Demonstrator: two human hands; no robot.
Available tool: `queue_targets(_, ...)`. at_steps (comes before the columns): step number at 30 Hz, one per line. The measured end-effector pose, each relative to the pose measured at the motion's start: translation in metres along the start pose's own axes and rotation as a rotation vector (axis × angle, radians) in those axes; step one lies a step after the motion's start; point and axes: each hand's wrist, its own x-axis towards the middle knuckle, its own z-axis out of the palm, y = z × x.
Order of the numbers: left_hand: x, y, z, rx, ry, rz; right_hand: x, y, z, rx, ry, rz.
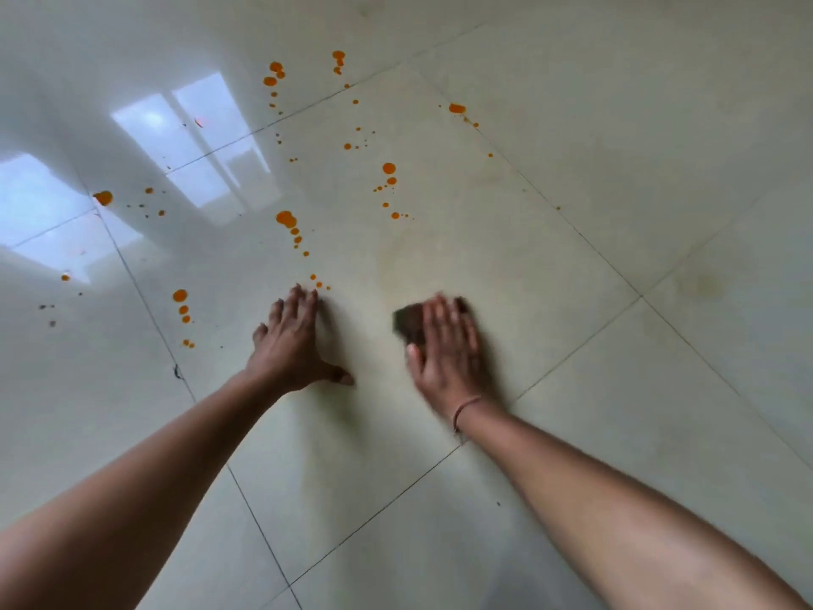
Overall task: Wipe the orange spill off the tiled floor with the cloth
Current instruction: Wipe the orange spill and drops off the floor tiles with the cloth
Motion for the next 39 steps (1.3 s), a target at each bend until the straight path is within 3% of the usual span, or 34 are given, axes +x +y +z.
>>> queue_targets(3,0.002,-0.001,0.001,0.006,0.002,0.041,-0.036,0.0,-0.003,-0.04,-0.12,-0.303)
queue_targets(5,0.003,0.0,0.001,-0.017,-0.019,0.043,-0.037,0.022,-0.009,-0.083,-0.144,-0.399)
queue_targets(10,0.006,-0.003,0.003,-0.033,-0.052,0.048,0.014,-0.026,0.006,-0.018,-0.027,-0.029)
queue_targets(12,0.007,-0.01,-0.001,-0.038,-0.08,0.07,-0.004,-0.05,0.015,-0.026,-0.072,-0.165)
queue_targets(15,0.004,-0.033,-0.01,-0.008,-0.085,0.137,-0.034,-0.03,0.006,-0.054,-0.151,-0.375)
queue_targets(17,0.0,-0.05,-0.014,0.02,-0.053,0.122,-0.027,-0.014,0.003,-0.081,-0.126,-0.386)
queue_targets(21,0.001,-0.065,-0.017,0.116,-0.038,0.068,0.019,-0.058,0.017,-0.049,-0.02,0.0)
queue_targets(24,0.002,-0.066,-0.017,0.165,-0.042,0.081,0.001,-0.095,0.029,-0.05,-0.102,-0.186)
queue_targets(27,0.001,-0.067,-0.017,0.158,-0.05,0.084,-0.034,-0.07,0.01,-0.118,-0.204,-0.383)
queue_targets(29,0.002,-0.065,-0.019,0.16,-0.056,0.094,-0.031,-0.05,0.002,-0.171,-0.193,-0.379)
queue_targets(32,0.0,-0.06,-0.02,0.165,-0.062,0.079,0.0,-0.064,0.009,-0.144,-0.146,-0.116)
queue_targets(34,0.003,-0.059,-0.021,0.175,-0.06,0.08,0.011,-0.09,0.021,-0.109,-0.118,-0.058)
queue_targets(39,0.012,-0.067,-0.037,0.23,0.014,0.103,-0.008,-0.075,0.019,-0.105,-0.176,-0.37)
